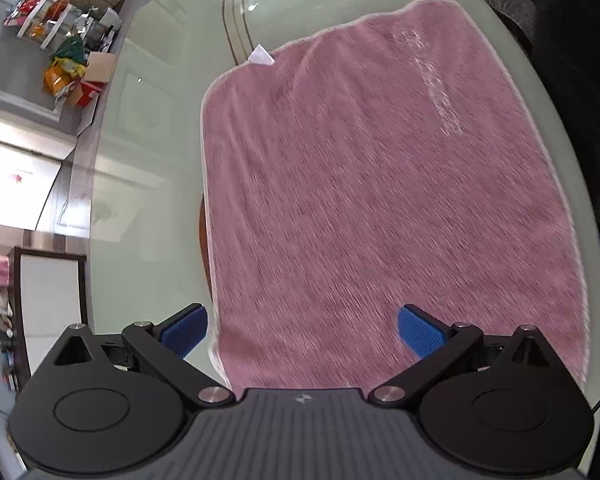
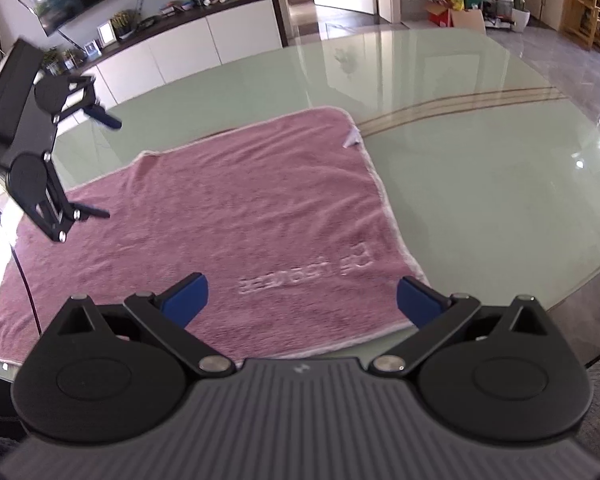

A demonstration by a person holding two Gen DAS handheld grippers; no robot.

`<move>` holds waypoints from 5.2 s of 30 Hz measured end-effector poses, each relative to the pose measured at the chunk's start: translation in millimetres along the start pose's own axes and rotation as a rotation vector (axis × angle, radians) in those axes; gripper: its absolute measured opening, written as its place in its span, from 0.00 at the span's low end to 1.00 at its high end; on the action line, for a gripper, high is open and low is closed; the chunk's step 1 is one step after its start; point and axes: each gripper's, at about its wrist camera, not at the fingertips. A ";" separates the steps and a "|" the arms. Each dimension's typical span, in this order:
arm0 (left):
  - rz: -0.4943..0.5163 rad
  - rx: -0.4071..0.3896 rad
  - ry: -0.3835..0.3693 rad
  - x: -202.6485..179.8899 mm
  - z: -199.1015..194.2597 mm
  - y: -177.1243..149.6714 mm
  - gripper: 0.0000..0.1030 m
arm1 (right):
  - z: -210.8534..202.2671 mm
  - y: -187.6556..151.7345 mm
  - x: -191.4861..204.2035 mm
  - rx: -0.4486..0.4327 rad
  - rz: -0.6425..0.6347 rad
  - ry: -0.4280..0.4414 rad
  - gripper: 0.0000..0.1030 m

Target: Fold towel

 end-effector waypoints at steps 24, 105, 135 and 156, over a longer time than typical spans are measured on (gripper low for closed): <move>0.056 -0.104 0.012 73.4 93.8 115.5 0.99 | 53.1 -4.7 -68.5 0.112 0.040 -0.071 0.99; 0.178 -0.004 -0.413 201.2 174.8 225.6 0.62 | 86.4 -12.5 -106.6 0.094 0.080 0.066 0.78; 0.176 -0.001 -0.503 231.4 132.0 220.6 0.11 | 88.2 -12.3 -109.4 0.090 0.098 0.075 0.78; 0.211 -0.114 -0.393 250.5 58.2 199.3 0.03 | 82.2 -12.9 -107.0 0.123 0.108 0.072 0.63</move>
Point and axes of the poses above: each gripper's, at about its wrist camera, not at the fingertips, and z roughly the way its jaws point, x to its left, y to its top, and after that the axes turned 5 degrees about -z, right-handed
